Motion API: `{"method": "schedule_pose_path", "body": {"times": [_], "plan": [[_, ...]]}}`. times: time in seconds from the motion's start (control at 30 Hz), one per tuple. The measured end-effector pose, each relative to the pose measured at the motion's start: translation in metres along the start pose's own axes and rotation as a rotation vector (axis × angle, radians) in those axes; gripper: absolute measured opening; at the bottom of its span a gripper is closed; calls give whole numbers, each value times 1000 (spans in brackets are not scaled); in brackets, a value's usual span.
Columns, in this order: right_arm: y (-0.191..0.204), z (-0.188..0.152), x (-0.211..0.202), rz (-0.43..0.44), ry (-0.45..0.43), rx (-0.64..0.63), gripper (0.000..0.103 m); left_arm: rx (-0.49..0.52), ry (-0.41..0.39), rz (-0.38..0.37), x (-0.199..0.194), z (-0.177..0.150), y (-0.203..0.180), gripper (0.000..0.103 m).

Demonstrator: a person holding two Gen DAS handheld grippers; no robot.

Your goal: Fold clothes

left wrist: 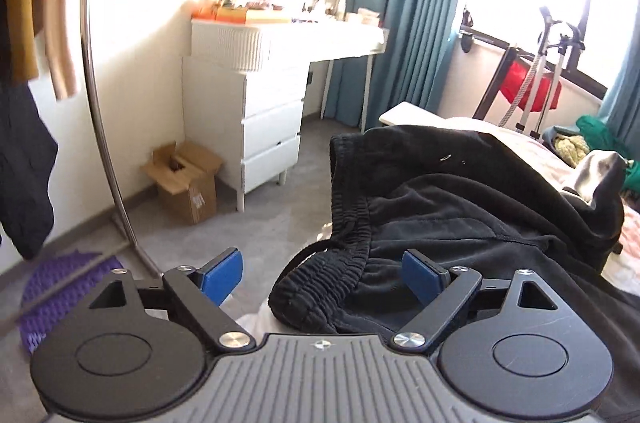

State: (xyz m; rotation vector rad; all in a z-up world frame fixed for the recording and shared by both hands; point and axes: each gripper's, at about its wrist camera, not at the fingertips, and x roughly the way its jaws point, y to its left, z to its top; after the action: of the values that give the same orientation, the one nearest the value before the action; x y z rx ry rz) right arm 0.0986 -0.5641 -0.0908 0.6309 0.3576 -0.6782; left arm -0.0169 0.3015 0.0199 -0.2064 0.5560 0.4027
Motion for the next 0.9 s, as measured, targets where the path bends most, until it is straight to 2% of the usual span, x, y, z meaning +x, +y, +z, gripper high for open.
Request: {"method": "schedule_pose_path", "body": {"times": [0.07,0.17,0.23,0.4,0.53,0.67,0.77,0.9], "plan": [[13,0,-17,55,-41,-58,82,40,-51,-16,-12,2,-20,92],[32,-4,-42,186,-74,-112,82,86,-107,-88,-28,4,-59,96],[43,-9,-53,274,-61,-147,82,110,-127,-138,-35,3,-88,96],[73,-26,-83,397,-56,-266,82,186,-185,-232,-50,-1,-167,98],[92,-42,-99,490,-30,-310,82,210,-184,-302,-51,-7,-222,98],[111,-64,-105,550,13,-348,82,250,-178,-324,-36,-23,-270,98],[125,-85,-109,592,31,-390,82,264,-163,-335,-17,-39,-287,99],[139,-106,-111,642,43,-436,82,273,-120,-341,13,-59,-291,99]]}}
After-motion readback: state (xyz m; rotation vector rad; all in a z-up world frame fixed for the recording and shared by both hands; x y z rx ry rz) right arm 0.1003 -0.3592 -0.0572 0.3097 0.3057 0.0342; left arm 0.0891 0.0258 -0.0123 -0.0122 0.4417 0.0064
